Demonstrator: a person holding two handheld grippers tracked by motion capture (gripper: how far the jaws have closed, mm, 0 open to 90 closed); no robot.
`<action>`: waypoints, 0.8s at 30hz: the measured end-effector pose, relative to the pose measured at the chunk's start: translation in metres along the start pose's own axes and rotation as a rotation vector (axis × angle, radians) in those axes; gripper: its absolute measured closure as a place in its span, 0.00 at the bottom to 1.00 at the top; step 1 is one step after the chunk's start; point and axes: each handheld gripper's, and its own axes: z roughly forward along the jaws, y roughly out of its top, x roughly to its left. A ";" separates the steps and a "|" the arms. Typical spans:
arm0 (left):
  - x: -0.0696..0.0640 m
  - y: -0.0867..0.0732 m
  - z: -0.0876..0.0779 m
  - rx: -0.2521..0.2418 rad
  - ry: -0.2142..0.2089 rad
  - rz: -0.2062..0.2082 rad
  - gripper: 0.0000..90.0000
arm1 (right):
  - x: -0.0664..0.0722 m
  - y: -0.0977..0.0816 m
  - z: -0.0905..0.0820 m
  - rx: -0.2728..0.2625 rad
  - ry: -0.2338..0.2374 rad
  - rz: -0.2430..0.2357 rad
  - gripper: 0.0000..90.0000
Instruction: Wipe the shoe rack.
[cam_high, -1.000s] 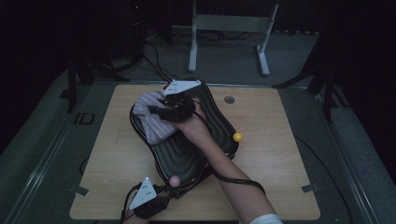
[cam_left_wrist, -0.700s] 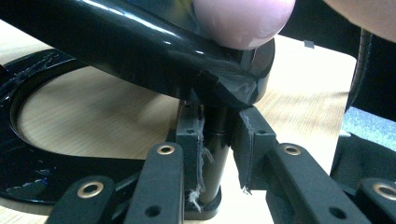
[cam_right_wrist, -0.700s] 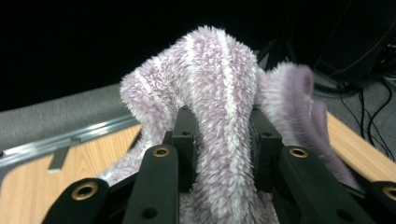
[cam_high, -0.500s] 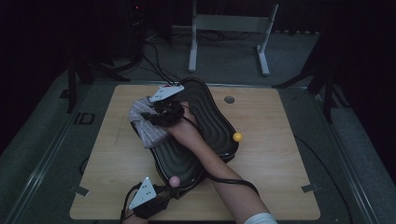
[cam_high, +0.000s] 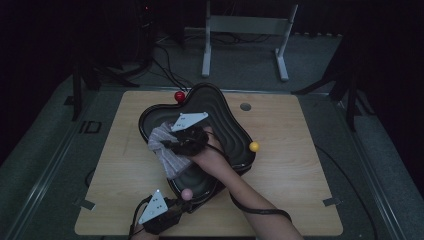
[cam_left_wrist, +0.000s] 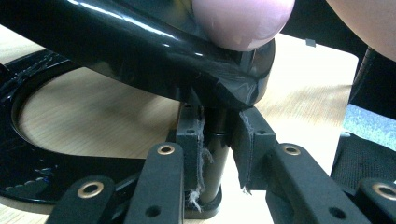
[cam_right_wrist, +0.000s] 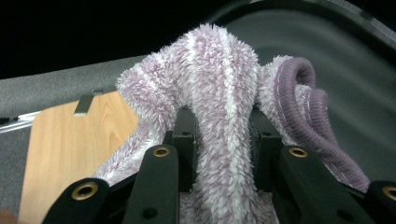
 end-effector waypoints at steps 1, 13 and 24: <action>0.000 0.000 0.000 0.000 0.001 0.001 0.82 | 0.002 -0.003 -0.002 0.002 0.002 0.005 0.78; 0.000 0.000 0.000 0.003 0.004 0.000 0.82 | 0.021 -0.036 -0.020 0.022 0.025 -0.002 0.78; -0.001 0.001 0.000 0.004 0.004 -0.003 0.82 | 0.037 -0.059 -0.034 0.039 0.050 -0.013 0.78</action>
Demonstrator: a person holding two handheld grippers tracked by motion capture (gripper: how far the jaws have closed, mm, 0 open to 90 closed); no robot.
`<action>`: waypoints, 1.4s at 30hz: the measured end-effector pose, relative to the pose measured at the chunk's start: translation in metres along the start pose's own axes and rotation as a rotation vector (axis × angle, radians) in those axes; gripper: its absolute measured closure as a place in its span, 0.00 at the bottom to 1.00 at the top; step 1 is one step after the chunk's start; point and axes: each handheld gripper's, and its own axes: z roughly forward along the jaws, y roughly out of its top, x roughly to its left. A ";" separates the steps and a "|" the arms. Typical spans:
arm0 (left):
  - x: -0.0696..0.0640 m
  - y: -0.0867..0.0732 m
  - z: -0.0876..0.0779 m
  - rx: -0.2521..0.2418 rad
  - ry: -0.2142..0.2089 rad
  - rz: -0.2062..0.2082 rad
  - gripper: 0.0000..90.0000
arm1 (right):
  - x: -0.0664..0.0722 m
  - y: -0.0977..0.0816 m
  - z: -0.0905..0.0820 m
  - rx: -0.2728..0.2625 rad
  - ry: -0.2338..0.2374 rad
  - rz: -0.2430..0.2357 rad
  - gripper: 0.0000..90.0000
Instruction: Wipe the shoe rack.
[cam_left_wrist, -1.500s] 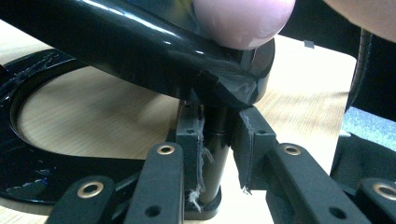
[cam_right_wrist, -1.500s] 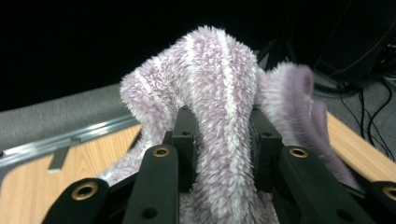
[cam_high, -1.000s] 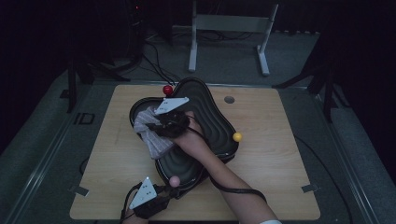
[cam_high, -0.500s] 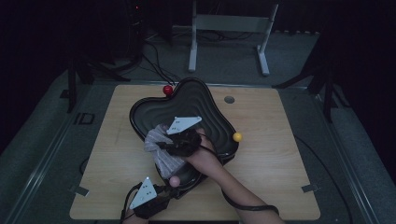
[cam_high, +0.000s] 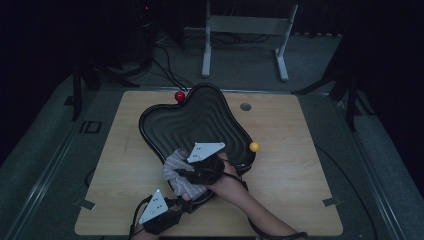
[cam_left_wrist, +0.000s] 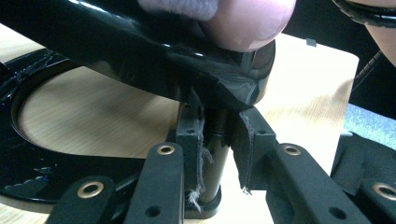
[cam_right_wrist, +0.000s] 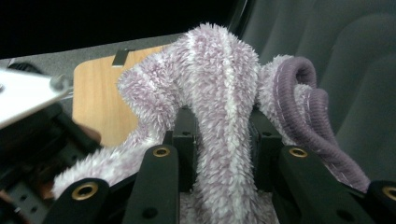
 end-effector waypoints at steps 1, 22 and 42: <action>0.000 0.000 0.000 0.000 0.000 0.001 0.82 | 0.001 -0.002 -0.001 0.001 0.002 -0.002 0.78; -0.003 0.001 0.002 0.004 -0.007 0.003 0.82 | 0.003 -0.027 -0.019 -0.013 -0.011 0.011 0.78; -0.002 0.002 0.002 0.005 -0.011 0.000 0.82 | -0.018 -0.022 -0.073 -0.151 -0.087 0.044 0.78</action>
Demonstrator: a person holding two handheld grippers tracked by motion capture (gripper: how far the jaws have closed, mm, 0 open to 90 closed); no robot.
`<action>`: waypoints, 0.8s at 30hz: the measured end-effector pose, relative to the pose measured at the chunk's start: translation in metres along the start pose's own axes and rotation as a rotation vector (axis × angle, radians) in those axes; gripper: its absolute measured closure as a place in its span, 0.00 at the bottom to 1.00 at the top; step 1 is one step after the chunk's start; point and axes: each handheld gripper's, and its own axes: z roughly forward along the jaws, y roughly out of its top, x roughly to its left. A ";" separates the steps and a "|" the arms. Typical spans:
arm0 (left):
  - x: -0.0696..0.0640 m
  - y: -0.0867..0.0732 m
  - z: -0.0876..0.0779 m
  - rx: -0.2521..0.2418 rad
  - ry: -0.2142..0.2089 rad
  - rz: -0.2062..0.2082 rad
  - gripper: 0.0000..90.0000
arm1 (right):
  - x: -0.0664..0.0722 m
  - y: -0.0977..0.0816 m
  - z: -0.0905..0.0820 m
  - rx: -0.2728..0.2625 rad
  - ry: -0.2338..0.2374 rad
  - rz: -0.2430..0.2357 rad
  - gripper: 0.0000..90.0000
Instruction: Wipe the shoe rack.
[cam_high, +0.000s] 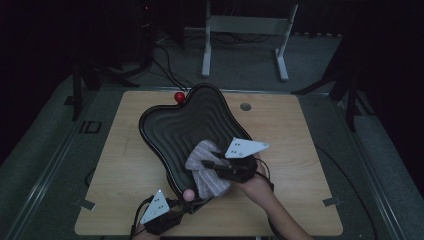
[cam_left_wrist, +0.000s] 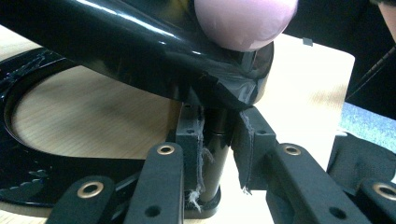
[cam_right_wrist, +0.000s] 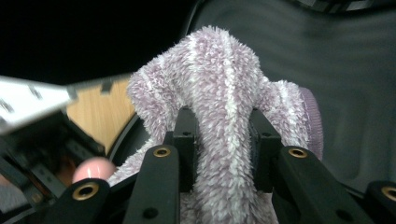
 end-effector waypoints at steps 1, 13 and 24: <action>0.000 0.000 0.000 0.000 0.000 0.002 0.82 | 0.002 -0.004 0.006 0.027 0.005 -0.003 0.78; 0.000 0.000 0.000 0.003 -0.001 -0.003 0.82 | 0.036 -0.034 0.033 0.155 0.041 -0.051 0.78; -0.001 0.000 0.000 0.004 0.002 -0.009 0.82 | 0.029 -0.038 0.024 0.173 0.015 -0.075 0.78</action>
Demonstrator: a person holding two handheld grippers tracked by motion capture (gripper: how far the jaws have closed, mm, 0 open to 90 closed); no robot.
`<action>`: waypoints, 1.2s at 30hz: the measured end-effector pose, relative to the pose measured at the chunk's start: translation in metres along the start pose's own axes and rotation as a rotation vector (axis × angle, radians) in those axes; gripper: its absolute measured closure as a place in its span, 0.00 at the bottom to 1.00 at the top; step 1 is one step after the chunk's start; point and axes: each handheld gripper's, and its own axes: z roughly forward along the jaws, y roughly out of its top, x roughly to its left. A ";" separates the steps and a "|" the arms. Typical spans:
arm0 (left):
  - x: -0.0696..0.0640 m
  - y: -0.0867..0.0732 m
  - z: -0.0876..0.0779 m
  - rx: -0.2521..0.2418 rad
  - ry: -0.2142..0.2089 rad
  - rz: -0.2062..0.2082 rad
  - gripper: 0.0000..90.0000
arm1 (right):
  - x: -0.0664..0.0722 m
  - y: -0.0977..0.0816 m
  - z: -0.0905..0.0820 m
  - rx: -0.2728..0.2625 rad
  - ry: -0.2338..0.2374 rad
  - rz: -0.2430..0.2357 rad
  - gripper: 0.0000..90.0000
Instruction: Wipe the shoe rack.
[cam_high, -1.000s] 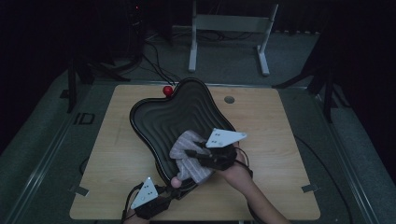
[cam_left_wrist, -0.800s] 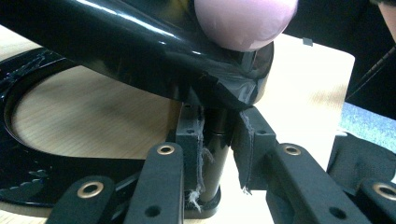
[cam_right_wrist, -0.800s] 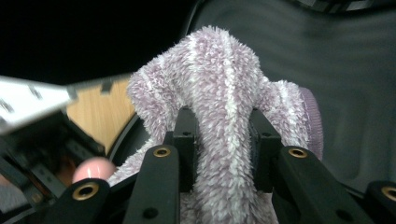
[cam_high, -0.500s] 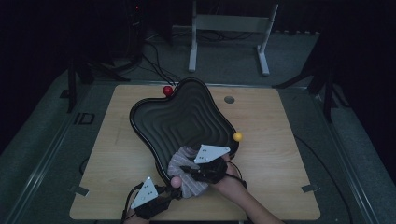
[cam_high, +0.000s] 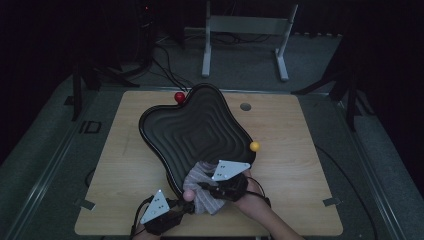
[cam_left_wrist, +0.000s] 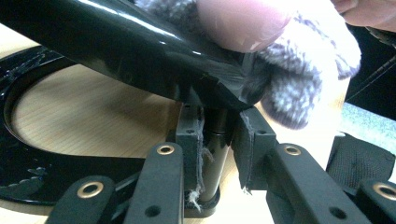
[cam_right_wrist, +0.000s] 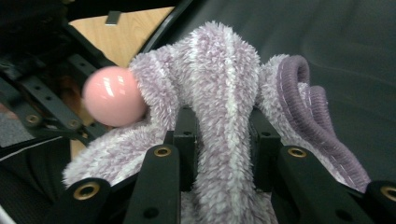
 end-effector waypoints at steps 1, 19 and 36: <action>0.000 0.000 0.000 0.000 0.000 -0.001 0.82 | -0.003 -0.001 -0.001 0.002 -0.007 0.005 0.78; 0.000 0.000 0.000 -0.001 0.002 -0.008 0.82 | -0.064 -0.027 -0.027 -0.038 -0.172 0.157 0.78; 0.000 0.000 0.000 -0.002 -0.002 -0.004 0.82 | -0.095 -0.027 -0.046 -0.065 -0.211 0.245 0.77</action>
